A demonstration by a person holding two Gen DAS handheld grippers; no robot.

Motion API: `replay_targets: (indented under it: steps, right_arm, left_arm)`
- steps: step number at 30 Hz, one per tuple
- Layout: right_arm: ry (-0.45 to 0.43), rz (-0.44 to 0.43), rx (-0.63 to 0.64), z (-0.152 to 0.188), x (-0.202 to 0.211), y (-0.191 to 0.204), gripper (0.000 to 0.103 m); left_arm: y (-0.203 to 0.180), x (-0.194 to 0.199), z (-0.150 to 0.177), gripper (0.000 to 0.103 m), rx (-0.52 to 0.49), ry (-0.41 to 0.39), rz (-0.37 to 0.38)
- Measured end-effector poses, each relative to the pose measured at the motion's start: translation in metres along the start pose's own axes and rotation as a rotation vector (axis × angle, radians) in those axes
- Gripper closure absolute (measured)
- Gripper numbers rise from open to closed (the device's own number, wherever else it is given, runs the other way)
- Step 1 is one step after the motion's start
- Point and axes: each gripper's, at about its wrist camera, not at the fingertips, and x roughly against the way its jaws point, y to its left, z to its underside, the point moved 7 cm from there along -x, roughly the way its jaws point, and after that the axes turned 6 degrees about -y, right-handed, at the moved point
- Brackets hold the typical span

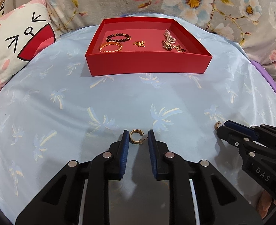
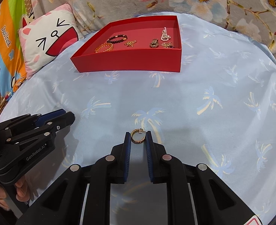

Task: Organize jewelry
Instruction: 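Grasp the other gold hoop earring with the left tool while the right tool holds its earring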

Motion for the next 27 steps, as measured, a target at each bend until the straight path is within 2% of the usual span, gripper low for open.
replay_targets:
  steps: [18,27]
  right_arm:
    - [-0.017,0.014,-0.01,-0.005,0.004,-0.006,0.089]
    - [-0.065,0.01,-0.021,-0.041,0.015,-0.015,0.089]
  left_arm:
    - [0.003,0.005,-0.005,0.083,-0.003,-0.015,-0.017]
    - [0.013,0.012,-0.047,0.083,-0.051,-0.076,-0.053]
